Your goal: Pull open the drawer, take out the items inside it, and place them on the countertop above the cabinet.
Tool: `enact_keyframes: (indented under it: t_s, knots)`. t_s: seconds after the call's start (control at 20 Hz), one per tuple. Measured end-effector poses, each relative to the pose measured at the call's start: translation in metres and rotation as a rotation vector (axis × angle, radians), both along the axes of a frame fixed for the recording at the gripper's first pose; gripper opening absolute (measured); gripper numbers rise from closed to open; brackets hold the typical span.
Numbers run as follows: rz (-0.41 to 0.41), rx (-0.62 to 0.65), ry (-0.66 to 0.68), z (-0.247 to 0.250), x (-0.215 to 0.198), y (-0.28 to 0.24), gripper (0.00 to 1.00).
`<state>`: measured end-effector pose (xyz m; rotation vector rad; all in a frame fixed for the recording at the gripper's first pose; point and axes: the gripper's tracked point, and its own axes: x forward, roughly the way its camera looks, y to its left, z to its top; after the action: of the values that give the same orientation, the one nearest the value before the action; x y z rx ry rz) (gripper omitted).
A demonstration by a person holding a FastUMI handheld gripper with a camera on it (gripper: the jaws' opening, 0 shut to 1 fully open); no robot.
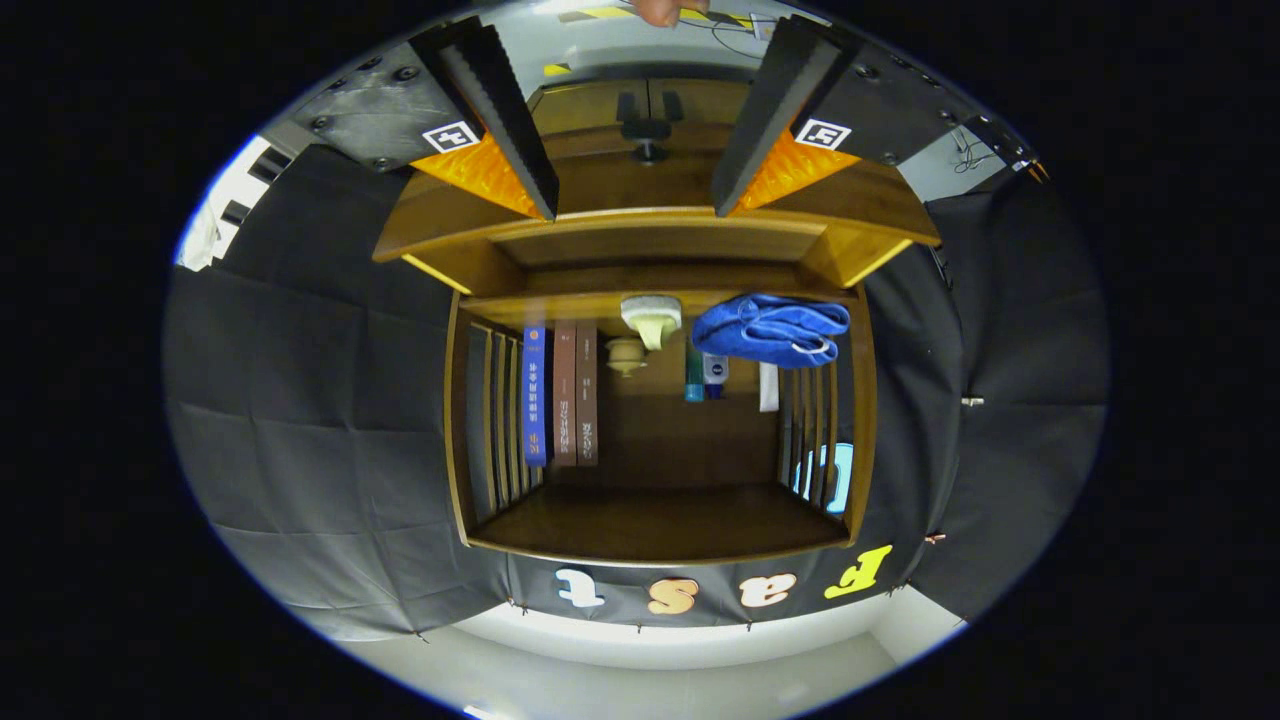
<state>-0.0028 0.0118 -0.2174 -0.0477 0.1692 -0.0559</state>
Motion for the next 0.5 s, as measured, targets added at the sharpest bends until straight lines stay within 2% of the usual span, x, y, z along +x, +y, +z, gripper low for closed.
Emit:
enact_keyframes:
  t_s: [0.3,0.5]
  knots:
    - [0.013,0.032,0.048,-0.063,0.013,0.009,0.99]
    - [-0.011,0.015,0.093,-0.088,0.030,-0.001,0.99]
